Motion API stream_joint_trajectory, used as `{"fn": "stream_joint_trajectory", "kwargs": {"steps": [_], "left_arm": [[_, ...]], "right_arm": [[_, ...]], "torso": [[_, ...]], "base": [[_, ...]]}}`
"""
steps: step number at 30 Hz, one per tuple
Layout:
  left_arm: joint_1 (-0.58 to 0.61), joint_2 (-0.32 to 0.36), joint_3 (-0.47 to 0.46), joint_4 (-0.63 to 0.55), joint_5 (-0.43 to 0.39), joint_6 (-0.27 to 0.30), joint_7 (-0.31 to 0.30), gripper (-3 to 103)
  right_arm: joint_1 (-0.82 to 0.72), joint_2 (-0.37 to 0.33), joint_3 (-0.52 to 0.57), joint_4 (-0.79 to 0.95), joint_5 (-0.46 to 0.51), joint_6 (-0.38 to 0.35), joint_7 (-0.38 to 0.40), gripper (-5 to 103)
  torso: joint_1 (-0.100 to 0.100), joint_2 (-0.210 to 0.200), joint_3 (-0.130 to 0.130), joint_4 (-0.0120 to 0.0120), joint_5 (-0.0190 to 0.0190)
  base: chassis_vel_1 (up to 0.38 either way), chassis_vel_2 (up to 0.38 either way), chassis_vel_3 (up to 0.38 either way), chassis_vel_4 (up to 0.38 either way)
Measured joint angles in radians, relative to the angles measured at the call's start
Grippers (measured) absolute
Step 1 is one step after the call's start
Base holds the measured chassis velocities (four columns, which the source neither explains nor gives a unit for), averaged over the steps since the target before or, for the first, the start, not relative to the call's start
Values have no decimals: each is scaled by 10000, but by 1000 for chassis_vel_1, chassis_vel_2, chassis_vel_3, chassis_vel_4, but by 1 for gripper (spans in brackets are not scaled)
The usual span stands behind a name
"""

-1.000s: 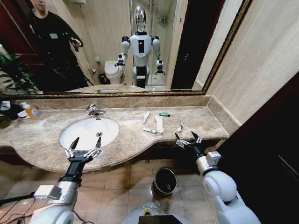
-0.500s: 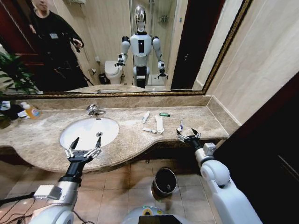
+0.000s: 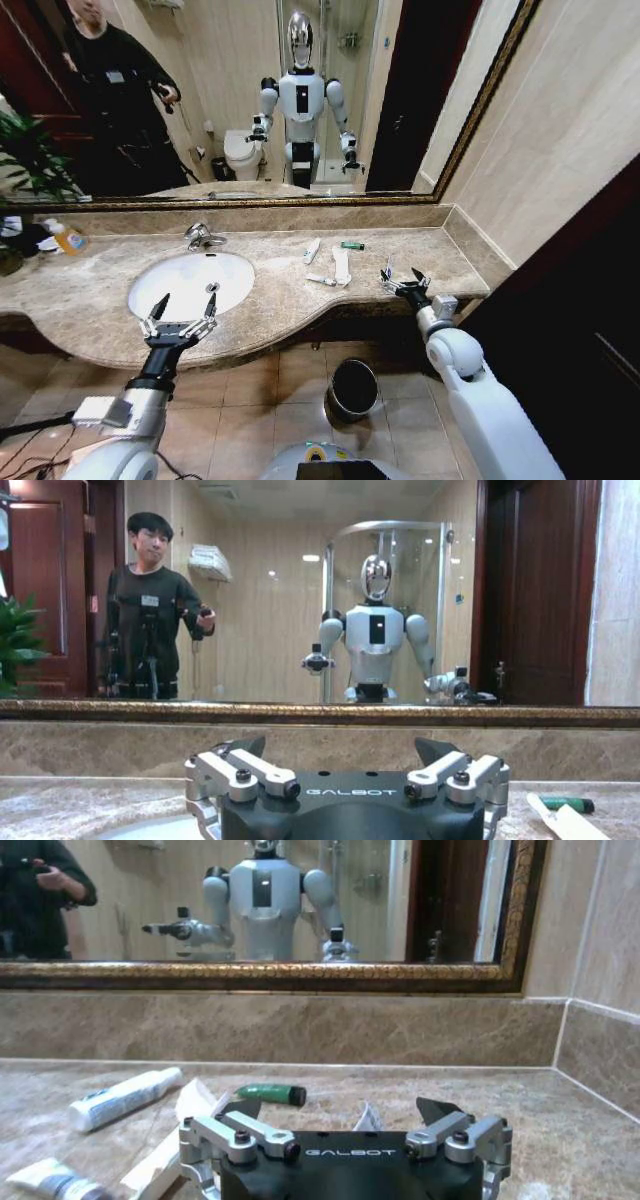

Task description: Pick up the trash from the sink and place it in the trash bin.

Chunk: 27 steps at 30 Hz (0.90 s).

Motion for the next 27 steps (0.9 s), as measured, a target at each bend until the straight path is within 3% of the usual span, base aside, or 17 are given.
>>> {"fn": "stream_joint_trajectory", "kwargs": {"steps": [18, 26, 27], "left_arm": [[0, 0, 0, 0, 0, 0, 0, 100], [0, 0, 0, 0, 1, 0, 1, 100], [0, 0, 0, 0, 0, -1, 0, 100]], "right_arm": [[1976, 67, -1232, -1812, 395, -708, 855, 100], [2848, 392, -1465, -2663, 601, -1654, 1682, 101], [2932, 423, -1467, -2772, 637, -1725, 1768, 98]], "torso": [[0, 0, 0, 0, -1], [0, 0, 0, 1, -1], [0, 0, 0, 1, -2]], "base": [[0, 0, 0, 0], [0, 0, 0, 0], [0, 0, 0, 0]]}}
